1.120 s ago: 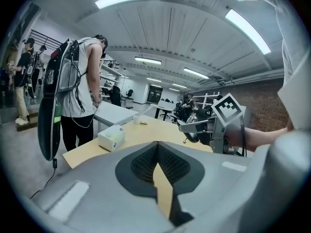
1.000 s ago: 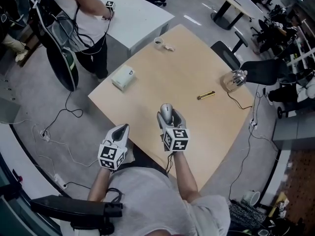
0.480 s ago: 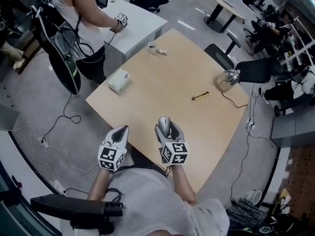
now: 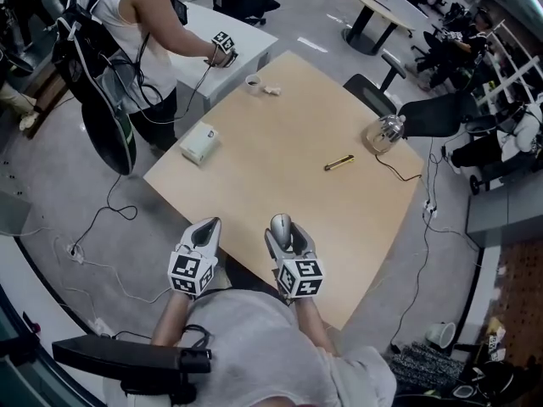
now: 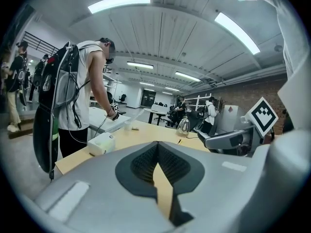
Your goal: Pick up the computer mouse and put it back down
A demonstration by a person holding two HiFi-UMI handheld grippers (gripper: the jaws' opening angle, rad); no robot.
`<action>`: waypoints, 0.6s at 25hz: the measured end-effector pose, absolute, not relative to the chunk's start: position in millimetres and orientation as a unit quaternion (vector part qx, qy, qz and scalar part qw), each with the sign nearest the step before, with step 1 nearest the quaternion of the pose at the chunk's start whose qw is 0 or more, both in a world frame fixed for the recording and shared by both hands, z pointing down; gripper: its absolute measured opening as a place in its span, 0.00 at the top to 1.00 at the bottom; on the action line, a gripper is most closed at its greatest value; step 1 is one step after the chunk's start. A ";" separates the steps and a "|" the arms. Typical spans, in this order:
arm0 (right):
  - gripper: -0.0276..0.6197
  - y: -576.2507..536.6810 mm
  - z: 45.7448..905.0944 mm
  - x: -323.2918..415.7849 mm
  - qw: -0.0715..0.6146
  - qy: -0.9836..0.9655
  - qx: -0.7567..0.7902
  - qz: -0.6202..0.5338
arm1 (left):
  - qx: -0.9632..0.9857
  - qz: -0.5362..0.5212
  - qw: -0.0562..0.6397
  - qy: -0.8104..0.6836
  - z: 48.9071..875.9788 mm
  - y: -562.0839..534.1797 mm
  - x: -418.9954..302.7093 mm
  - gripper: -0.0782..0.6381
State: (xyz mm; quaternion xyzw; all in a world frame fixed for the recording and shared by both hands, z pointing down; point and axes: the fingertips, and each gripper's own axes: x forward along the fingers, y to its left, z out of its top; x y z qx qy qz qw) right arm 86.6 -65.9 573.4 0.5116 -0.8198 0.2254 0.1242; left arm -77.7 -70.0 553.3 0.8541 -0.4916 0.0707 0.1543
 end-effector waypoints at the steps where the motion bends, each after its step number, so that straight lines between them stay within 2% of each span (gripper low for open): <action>1: 0.50 -63.5 574.8 87.9 0.126 -0.818 0.514 0.227 | 0.856 0.072 0.154 -0.489 552.8 -69.6 -76.6 0.87; 15: 0.50 -62.0 571.1 88.0 0.126 -0.818 0.514 0.225 | 0.859 0.077 0.140 -0.486 547.4 -69.1 -75.6 0.87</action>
